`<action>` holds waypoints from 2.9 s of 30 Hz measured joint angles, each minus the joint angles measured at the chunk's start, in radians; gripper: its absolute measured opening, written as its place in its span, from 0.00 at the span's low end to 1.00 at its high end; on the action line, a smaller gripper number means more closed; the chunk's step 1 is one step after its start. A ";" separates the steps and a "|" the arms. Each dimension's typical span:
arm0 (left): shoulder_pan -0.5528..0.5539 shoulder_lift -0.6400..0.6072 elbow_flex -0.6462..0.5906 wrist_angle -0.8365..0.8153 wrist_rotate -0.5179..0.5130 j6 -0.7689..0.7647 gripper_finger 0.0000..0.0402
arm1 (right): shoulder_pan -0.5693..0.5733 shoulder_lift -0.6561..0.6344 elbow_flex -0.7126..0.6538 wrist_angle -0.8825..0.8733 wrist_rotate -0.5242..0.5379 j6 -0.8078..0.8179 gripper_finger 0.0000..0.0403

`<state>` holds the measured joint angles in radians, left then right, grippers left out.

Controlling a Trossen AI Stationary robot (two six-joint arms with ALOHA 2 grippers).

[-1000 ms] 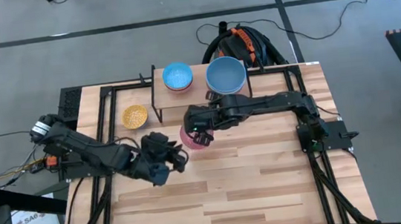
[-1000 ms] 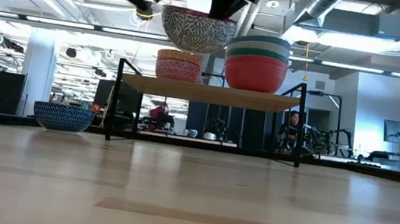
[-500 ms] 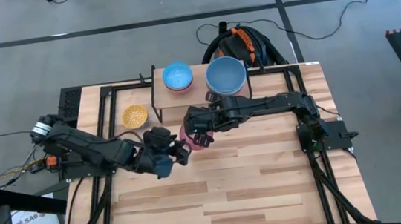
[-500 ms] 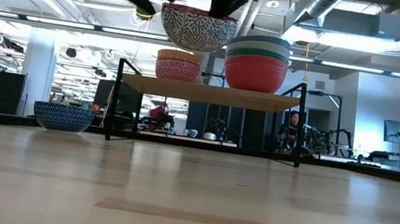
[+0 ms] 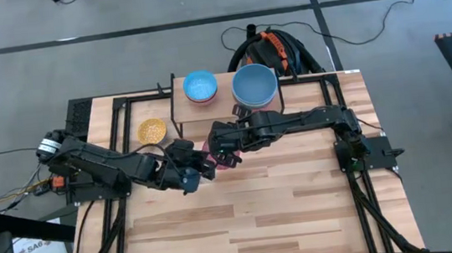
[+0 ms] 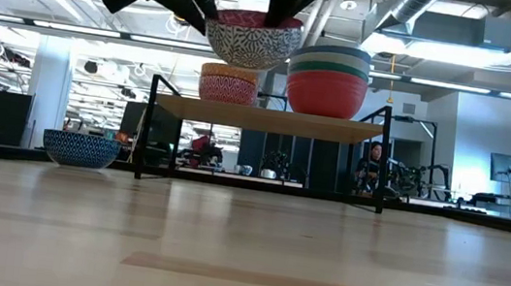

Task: Place and stack bowls onto a shelf
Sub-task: Stack the blue-red patterned bowl on top of the yellow-blue patterned bowl on the shelf

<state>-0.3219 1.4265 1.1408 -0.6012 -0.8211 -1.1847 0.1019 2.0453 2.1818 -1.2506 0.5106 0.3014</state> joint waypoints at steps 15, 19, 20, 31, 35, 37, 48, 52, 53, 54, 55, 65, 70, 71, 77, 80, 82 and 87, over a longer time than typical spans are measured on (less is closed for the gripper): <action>0.025 -0.007 -0.002 -0.031 0.032 -0.007 0.01 | -0.019 -0.002 0.002 -0.036 -0.041 -0.027 0.22; 0.028 -0.033 -0.002 -0.067 0.023 -0.012 0.00 | -0.048 -0.029 0.006 -0.074 -0.097 -0.038 0.37; 0.031 -0.041 -0.002 -0.074 0.024 -0.011 0.00 | -0.058 -0.041 0.005 -0.080 -0.124 -0.037 0.41; 0.051 -0.106 0.038 -0.134 0.014 0.056 0.00 | -0.173 -0.274 0.001 -0.096 -0.244 -0.074 0.59; 0.071 -0.118 0.085 -0.133 0.006 0.127 0.00 | -0.212 -0.381 0.001 -0.090 -0.263 -0.087 0.59; 0.090 -0.125 0.122 -0.133 0.007 0.175 0.00 | -0.230 -0.423 0.001 -0.088 -0.271 -0.087 0.59; 0.362 -0.126 0.386 -0.205 0.148 0.415 0.00 | -0.253 -0.515 0.001 -0.155 -0.290 -0.095 0.59; 0.478 -0.126 0.453 -0.231 0.217 0.444 0.00 | -0.221 -0.503 0.001 -0.157 -0.354 -0.131 0.59; 0.504 -0.126 0.468 -0.239 0.240 0.454 0.00 | -0.212 -0.495 0.001 -0.156 -0.367 -0.143 0.59; 0.532 -0.126 0.482 -0.242 0.264 0.463 0.00 | -0.203 -0.485 0.001 -0.152 -0.381 -0.152 0.59; 0.558 -0.126 0.494 -0.241 0.289 0.468 0.00 | -0.195 -0.476 0.001 -0.150 -0.396 -0.162 0.59; 0.858 -0.107 0.533 -0.275 0.570 0.602 0.00 | -0.174 -0.369 0.001 -0.104 -0.484 -0.165 0.59; 1.003 -0.047 0.533 -0.263 0.722 0.677 0.00 | -0.189 -0.342 0.001 -0.079 -0.485 -0.131 0.59; 1.025 -0.030 0.533 -0.262 0.759 0.689 0.00 | -0.195 -0.339 0.001 -0.075 -0.486 -0.124 0.59; 1.088 0.088 0.533 -0.261 0.919 0.743 0.00 | -0.245 -0.338 0.001 -0.037 -0.487 -0.099 0.59; 1.099 0.136 0.533 -0.268 0.964 0.758 0.00 | -0.271 -0.338 0.001 -0.031 -0.513 -0.089 0.59; 1.102 0.161 0.533 -0.282 0.974 0.766 0.00 | -0.286 -0.338 0.001 -0.032 -0.528 -0.089 0.59; 1.103 0.174 0.533 -0.345 0.946 0.791 0.00 | -0.313 -0.338 0.001 -0.036 -0.536 -0.089 0.59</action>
<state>0.7807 1.6005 1.6733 -0.9462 0.1253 -0.3941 -0.2116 1.7073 2.1826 -1.2862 -0.0250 0.2123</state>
